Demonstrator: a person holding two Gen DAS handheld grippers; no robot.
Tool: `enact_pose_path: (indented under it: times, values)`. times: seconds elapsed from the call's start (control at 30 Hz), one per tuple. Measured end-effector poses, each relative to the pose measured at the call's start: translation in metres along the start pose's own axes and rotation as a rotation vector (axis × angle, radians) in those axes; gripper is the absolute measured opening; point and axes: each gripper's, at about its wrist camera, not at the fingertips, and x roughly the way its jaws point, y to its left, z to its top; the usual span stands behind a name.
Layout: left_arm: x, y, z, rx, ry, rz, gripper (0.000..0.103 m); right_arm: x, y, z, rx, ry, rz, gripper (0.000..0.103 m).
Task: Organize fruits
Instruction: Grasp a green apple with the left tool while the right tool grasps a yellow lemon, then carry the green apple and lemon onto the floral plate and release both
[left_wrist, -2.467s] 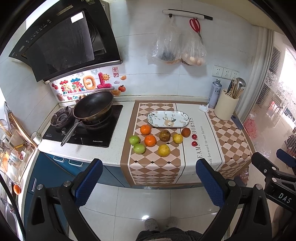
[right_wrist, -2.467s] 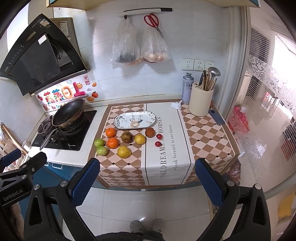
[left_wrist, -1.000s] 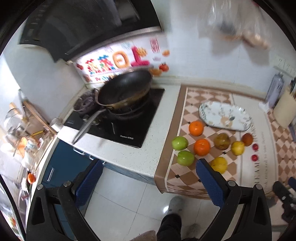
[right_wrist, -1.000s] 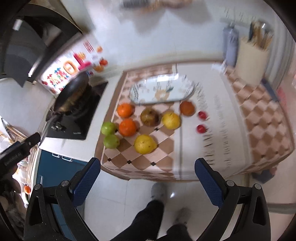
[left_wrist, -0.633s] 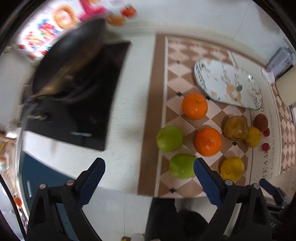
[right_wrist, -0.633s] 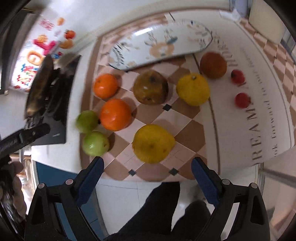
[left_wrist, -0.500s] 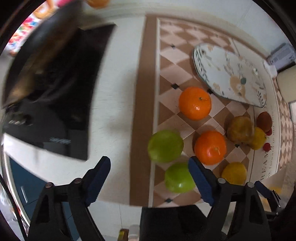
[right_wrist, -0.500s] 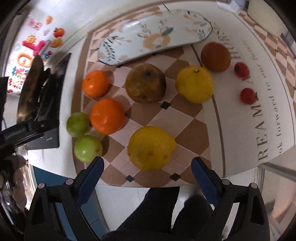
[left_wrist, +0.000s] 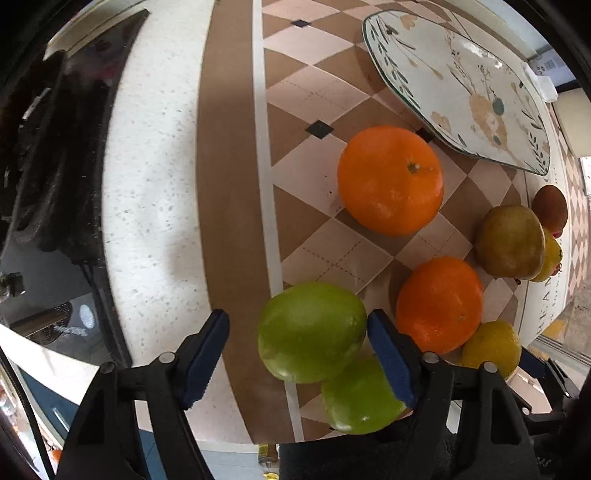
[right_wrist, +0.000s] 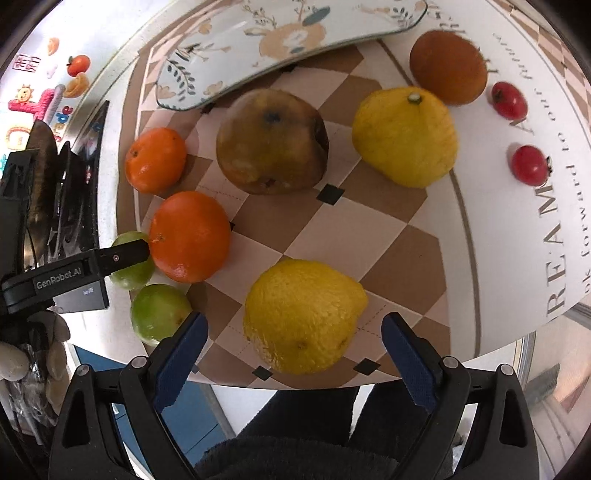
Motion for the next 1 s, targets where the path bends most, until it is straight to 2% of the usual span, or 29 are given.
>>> enact_pose_path:
  times: [0.03, 0.17, 0.23, 0.3, 0.47, 0.63, 0.87, 1.0]
  values:
    - [0.001, 0.000, 0.000, 0.003, 0.002, -0.005, 0.075, 0.001, -0.002, 0.000, 0.002, 0.005, 0.001, 0.096]
    - [0.006, 0.000, 0.000, 0.016, 0.010, -0.059, 0.059, 0.010, -0.003, 0.003, 0.012, 0.034, 0.004, 0.084]
    - [0.007, -0.003, 0.001, 0.029, 0.004, -0.045, 0.058, 0.014, -0.001, 0.005, 0.011, 0.040, -0.005, 0.080]
    - [0.007, -0.005, 0.002, 0.035, -0.005, -0.041, 0.058, 0.012, 0.002, 0.007, -0.011, 0.018, -0.043, 0.067]
    - [0.000, -0.004, -0.006, 0.032, -0.021, -0.043, 0.058, 0.009, 0.004, 0.011, -0.031, 0.015, -0.052, 0.067]
    - [-0.024, -0.001, -0.016, 0.022, -0.056, -0.075, 0.058, 0.000, 0.020, 0.014, -0.081, -0.003, -0.051, 0.066]
    - [-0.097, -0.012, -0.008, -0.006, -0.172, -0.173, 0.058, -0.065, 0.032, 0.034, -0.126, -0.105, 0.041, 0.065]
    - [-0.133, -0.031, 0.024, -0.030, -0.240, -0.212, 0.058, -0.106, 0.026, 0.077, -0.136, -0.194, 0.064, 0.065]
